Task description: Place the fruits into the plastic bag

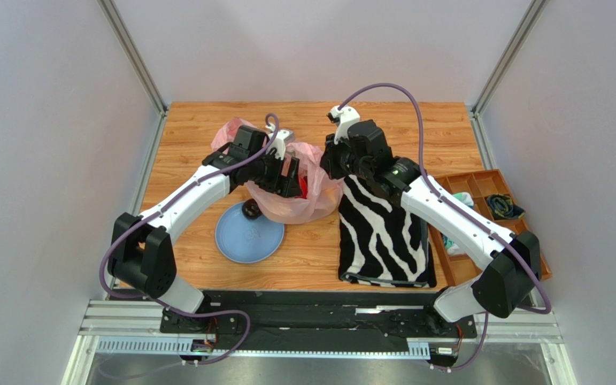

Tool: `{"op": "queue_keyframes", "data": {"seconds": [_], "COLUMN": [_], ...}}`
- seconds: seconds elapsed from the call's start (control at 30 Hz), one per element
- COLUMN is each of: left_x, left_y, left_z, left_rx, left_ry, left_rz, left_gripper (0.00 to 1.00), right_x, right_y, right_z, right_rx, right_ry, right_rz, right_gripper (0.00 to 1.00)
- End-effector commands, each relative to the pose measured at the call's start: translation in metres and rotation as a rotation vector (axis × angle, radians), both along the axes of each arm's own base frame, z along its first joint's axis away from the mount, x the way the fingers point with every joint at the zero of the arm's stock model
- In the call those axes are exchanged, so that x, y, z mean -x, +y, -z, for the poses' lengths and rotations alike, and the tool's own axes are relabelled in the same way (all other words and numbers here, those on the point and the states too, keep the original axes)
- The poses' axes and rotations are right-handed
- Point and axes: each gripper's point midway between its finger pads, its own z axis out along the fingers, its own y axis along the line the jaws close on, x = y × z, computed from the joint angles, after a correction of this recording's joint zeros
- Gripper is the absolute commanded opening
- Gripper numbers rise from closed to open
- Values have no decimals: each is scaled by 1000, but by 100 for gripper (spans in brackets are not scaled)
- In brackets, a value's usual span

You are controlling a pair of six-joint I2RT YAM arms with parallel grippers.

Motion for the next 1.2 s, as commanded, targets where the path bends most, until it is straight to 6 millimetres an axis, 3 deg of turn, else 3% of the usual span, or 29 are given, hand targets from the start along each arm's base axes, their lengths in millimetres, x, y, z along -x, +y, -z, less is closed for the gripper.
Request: {"op": "queue_keyframes", "data": {"seconds": [0.0,0.17,0.6,0.7,0.73,0.8,0.83,0.97,1.03,1.1,1.17], "left_x": [-7,-5,1,6,12,21,29,43,42,36,43], "left_y": [-3,-4,-6,-4,-3,-1,3,28,55,84,103], "left_z": [-20,-24,-60,-86,-106,-126,-143,-180,-190,-190,-185], "left_rx": [15,21,64,107,151,192,227,246,204,146,136], "left_ry": [-53,-62,-215,-326,-402,-488,-562,-733,-779,-790,-763], "left_rz": [0,10,36,51,63,80,83,-2,-140,-284,-359], "left_gripper": [89,97,98,98,98,99,99,99,99,99,99], "right_x": [-3,-3,-9,-10,-9,-9,-9,-7,-7,-6,-6], "right_y": [-3,-4,-16,-22,-25,-29,-31,-34,-36,-36,-36], "right_z": [-18,-19,-19,-22,-25,-26,-28,-27,-28,-28,-26], "right_rx": [-26,-21,12,27,31,43,44,63,65,62,64], "right_ry": [-27,-29,-51,-62,-73,-78,-85,-76,-81,-79,-77], "right_rz": [25,25,87,109,116,129,131,130,137,137,136], "right_gripper": [0,0,0,0,0,0,0,0,0,0,0]}}
